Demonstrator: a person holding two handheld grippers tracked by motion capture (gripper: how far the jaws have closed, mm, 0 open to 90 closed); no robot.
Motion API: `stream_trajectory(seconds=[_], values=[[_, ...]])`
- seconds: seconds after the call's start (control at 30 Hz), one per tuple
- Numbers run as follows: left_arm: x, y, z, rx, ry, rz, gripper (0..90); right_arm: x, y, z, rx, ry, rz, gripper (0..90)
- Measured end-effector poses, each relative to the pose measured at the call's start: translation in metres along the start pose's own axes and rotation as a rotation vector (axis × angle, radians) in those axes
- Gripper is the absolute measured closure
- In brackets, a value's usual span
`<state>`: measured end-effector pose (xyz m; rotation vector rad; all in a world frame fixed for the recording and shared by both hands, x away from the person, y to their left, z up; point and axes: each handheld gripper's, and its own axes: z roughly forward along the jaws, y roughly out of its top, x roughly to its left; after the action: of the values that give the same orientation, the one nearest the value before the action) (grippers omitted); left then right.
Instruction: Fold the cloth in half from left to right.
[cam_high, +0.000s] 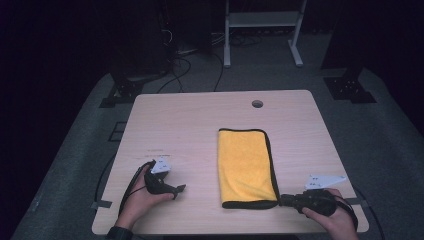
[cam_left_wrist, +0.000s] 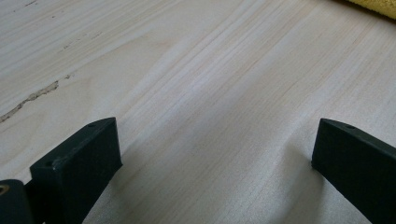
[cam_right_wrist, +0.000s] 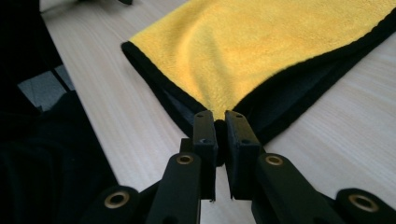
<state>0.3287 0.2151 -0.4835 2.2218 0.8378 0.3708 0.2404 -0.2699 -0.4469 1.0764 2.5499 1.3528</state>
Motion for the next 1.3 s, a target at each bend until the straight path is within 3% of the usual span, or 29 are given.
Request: stream_trajectory(seconds=[0.2, 0.3, 0.63, 0.77, 1.1, 1.3], values=[[0.0, 0.0, 0.0, 0.0, 0.0, 0.0, 0.1, 0.002, 0.0, -0.013, -0.06, 0.0, 0.002, 82.7], [0.0, 0.0, 0.0, 0.0, 0.0, 0.0, 0.1, -0.001, -0.002, -0.012, -0.063, -0.009, 0.0, 73.1], [0.0, 0.0, 0.0, 0.0, 0.0, 0.0, 0.0, -0.01, 0.005, -0.008, -0.085, -0.069, -0.03, 58.2], [0.0, 0.0, 0.0, 0.0, 0.001, 0.0, 0.0, -0.02, 0.012, -0.002, -0.096, -0.102, -0.042, 53.3], [0.0, 0.001, 0.001, -0.003, -0.009, 0.008, 0.0, -0.047, 0.035, 0.009, -0.112, -0.159, -0.06, 50.9], [0.001, 0.007, 0.001, -0.024, -0.022, 0.023, 15.7, -0.065, 0.052, 0.018, -0.109, -0.193, -0.07, 48.0]])
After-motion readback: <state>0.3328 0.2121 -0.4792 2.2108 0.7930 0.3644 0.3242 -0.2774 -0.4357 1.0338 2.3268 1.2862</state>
